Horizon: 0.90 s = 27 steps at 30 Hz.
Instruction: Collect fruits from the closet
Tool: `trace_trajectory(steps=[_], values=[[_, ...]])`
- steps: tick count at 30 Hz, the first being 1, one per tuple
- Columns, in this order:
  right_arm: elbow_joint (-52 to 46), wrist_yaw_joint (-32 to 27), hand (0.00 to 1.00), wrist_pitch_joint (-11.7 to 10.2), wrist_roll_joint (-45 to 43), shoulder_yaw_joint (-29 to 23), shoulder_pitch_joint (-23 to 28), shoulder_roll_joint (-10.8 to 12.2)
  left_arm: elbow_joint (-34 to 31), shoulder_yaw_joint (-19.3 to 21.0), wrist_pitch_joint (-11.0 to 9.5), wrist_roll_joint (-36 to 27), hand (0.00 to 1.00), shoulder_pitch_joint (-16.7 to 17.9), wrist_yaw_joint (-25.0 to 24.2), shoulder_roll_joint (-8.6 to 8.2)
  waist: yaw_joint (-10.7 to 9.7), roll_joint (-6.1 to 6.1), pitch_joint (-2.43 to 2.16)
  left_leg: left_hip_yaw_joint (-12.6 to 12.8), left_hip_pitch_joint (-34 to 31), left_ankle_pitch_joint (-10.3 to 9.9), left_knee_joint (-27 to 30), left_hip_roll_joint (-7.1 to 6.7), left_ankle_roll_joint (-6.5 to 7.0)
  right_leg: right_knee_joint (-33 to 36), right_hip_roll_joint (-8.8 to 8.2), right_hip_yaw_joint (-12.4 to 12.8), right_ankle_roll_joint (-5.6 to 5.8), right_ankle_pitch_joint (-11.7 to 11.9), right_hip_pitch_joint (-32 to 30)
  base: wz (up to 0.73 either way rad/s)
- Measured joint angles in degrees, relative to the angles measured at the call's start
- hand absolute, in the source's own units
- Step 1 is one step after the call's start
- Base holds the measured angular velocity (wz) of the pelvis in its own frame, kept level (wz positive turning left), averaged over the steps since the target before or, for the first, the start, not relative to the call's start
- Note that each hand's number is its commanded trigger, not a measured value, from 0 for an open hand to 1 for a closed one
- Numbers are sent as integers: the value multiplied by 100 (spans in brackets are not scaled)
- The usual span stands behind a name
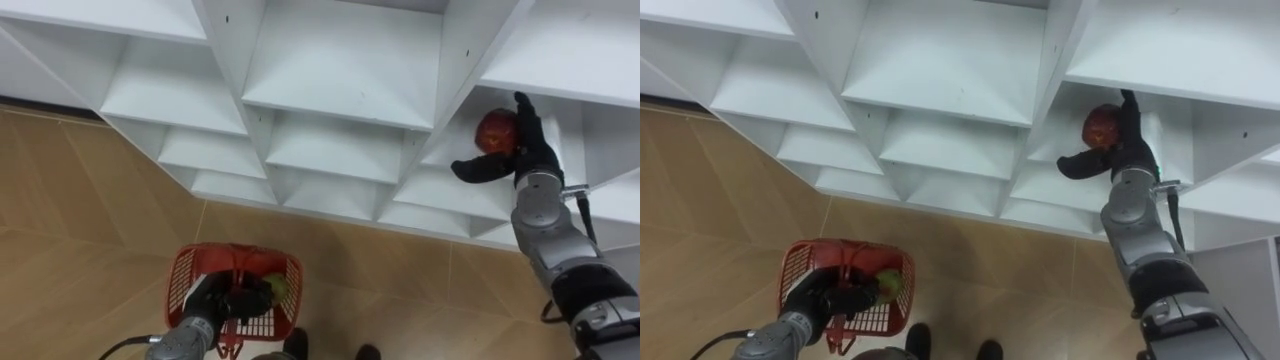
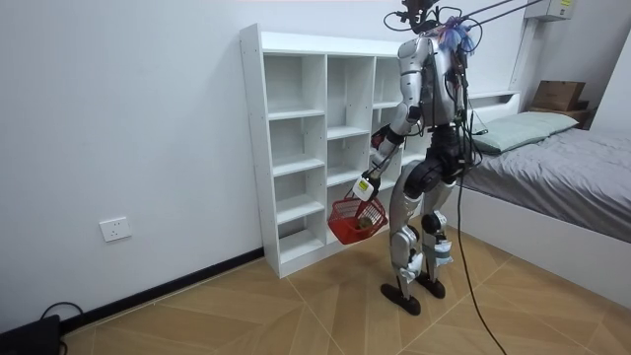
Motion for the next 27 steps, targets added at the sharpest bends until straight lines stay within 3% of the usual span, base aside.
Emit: trace_trajectory(steps=[8,27], values=[[-9,-94,100,-7,-29,-3,-7,-144,1,-1,0,0,100,3,11,1,-1,0,0,1,4,0,-5,0,0,-5,2,1,0,0,2,0],[-8,-78,100,4,-23,26,5,-143,5,-6,7,0,100,14,7,2,13,0,0,2,0,1,-1,0,1,-4,-2,-8,0,0,5,0]])
